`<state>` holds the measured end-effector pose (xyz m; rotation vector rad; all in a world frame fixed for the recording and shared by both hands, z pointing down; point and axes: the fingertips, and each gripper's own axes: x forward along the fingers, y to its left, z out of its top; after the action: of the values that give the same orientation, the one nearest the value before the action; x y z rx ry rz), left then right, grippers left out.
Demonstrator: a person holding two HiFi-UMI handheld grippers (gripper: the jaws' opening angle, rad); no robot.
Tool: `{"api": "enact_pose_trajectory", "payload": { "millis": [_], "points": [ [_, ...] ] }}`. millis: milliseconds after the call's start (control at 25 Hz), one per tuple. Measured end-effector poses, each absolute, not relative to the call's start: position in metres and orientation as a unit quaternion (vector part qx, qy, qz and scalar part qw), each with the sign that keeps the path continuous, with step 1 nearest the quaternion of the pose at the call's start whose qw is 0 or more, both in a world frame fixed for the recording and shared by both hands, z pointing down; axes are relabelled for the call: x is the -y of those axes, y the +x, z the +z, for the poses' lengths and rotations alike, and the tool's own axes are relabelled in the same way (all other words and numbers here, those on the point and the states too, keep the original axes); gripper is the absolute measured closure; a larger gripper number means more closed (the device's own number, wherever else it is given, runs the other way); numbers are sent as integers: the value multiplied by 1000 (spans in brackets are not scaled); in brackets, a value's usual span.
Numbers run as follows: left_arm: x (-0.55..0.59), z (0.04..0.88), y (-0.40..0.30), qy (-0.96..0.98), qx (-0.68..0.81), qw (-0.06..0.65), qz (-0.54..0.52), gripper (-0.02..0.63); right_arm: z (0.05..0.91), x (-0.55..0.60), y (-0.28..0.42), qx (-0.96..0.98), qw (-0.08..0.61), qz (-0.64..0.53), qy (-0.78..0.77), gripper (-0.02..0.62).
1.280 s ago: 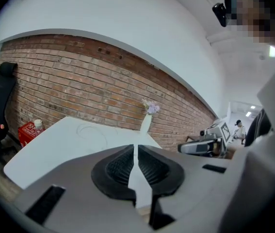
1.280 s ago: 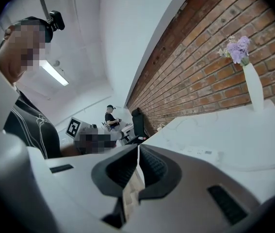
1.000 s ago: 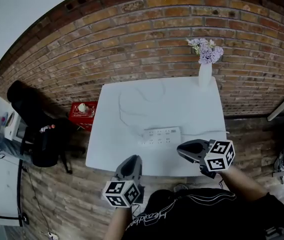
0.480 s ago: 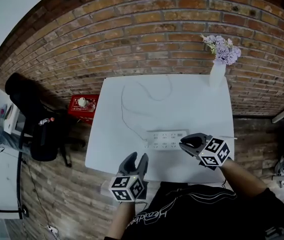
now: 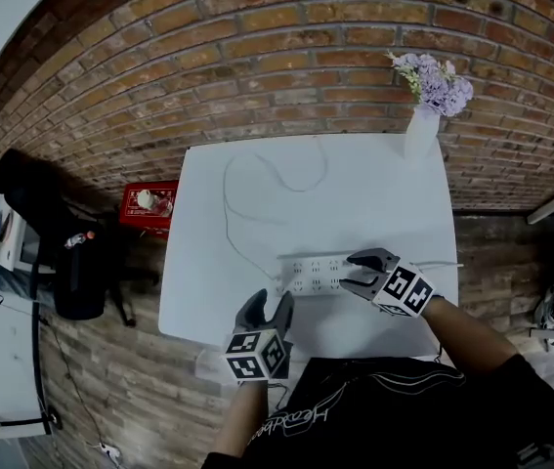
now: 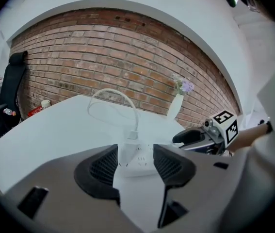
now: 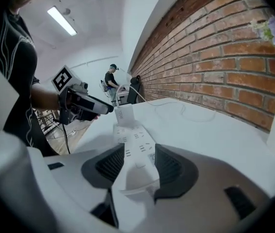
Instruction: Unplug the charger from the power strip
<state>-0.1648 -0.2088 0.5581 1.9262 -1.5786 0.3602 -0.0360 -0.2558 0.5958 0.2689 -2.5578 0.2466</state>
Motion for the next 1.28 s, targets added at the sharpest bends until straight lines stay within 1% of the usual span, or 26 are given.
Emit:
{"api": "enact_pose_trajectory", "payload": {
  "millis": [320,720,840,920,1120,1280],
  "points": [
    [225,568,-166,723,610,288,148,396,611,255,-38,951,291,55,85,414],
    [240,583,-171,708,633,263,170,396,609,256,-37,962,253,38,91,414],
    [243,581,-171,704,642,247,179,419,608,255,-37,965,242,37,93,414],
    [247,580,-171,700,648,237,183,458,608,256,-35,966,239,35,95,414],
    [249,577,-171,695,658,214,194,471,607,258,-37,966,237,29,96,414],
    [247,578,-172,697,656,220,191,471,607,255,-37,967,236,27,96,417]
  ]
}}
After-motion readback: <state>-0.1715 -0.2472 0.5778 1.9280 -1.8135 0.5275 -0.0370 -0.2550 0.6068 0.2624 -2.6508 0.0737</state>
